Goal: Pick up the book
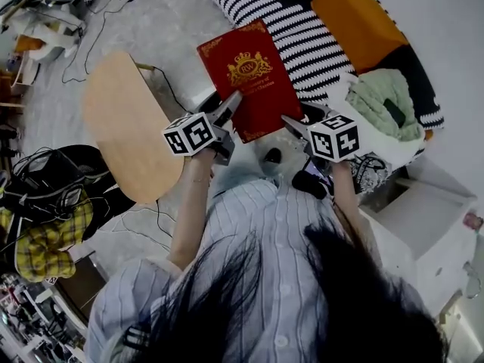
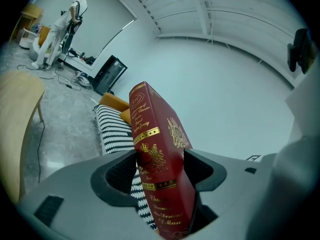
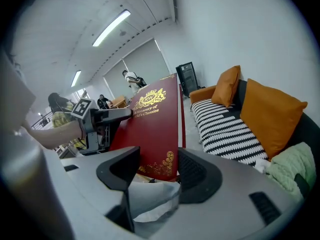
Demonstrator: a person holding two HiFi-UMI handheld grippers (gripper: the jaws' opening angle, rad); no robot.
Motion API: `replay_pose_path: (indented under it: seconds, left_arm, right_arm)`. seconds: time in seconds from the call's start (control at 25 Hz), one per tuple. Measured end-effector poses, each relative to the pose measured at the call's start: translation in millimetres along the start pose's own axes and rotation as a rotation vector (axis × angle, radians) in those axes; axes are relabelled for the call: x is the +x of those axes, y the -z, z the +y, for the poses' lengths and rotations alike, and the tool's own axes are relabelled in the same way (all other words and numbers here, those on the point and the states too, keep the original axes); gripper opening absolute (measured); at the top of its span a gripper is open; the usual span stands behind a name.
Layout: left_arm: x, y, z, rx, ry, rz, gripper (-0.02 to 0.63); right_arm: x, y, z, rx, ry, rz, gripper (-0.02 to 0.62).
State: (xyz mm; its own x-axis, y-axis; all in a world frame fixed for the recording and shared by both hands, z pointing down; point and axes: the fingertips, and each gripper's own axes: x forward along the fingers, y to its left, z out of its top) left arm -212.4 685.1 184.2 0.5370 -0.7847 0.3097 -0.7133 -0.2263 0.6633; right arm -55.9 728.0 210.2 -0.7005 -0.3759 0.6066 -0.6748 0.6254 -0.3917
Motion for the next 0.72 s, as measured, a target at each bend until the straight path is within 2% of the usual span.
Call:
replay_pose_path:
  seconds: [0.16,0.72]
  left_arm:
    - [3.8,13.6,-2.2,-0.006,0.008,0.015,0.302]
    - [3.1,-8.9,-1.5,0.003,-0.004,0.023,0.302]
  right_arm:
    - [-3.6,9.7,-5.8,-0.015,0.008,0.004,0.245]
    - [-0.1,-9.3,-0.5,-0.015,-0.001,0.009,0.244]
